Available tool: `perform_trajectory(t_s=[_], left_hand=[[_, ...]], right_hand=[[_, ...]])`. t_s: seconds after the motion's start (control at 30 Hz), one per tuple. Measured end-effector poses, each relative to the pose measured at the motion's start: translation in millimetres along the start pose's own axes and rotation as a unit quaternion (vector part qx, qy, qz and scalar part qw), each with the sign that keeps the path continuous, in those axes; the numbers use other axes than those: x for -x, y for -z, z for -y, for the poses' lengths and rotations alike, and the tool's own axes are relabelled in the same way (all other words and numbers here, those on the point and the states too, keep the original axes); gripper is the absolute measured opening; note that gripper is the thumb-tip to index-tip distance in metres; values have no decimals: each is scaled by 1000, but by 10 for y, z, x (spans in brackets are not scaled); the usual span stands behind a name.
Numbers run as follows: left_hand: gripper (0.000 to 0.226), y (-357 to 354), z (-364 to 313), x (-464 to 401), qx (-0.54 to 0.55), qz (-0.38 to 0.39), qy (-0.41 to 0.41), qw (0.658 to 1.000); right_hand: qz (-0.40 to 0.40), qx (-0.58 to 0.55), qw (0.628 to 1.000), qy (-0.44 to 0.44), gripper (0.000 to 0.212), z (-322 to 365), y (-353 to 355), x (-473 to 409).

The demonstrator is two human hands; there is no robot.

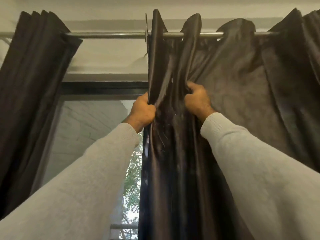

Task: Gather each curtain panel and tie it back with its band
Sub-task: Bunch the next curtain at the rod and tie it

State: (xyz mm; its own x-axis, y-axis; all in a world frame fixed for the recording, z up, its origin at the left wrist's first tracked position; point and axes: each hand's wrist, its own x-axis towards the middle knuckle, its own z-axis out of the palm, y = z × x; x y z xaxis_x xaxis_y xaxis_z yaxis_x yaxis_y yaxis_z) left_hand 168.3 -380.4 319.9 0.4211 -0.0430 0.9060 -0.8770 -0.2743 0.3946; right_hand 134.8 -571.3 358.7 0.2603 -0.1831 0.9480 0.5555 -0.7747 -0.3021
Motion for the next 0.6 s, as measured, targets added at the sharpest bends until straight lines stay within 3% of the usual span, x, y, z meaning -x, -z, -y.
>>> perform_trajectory(t_s=[0.1,0.17,0.27,0.4,0.5,0.6], left_hand=[[33,126,65,21,-7,6,-4,1000],[39,221,98,-3,-8,-7,-10,1000],[35,244,48,-7,23,13,-14,1000],[34,100,13,-11,114,18,9,993],[23,30,62,-47,122,-4,22,992],[54,-59,21,12,112,-3,23,993]], right_hand=[[14,173,983,67,46,366,-195,1],[-9,201,976,83,35,571,-251,-13],[26,118,991,50,39,600,-376,-93],[114,-127,984,60,30,514,-372,-74],[48,-231,972,14,17,310,-26,-74],[-29,-179,983,-25,16,-107,326,-127]])
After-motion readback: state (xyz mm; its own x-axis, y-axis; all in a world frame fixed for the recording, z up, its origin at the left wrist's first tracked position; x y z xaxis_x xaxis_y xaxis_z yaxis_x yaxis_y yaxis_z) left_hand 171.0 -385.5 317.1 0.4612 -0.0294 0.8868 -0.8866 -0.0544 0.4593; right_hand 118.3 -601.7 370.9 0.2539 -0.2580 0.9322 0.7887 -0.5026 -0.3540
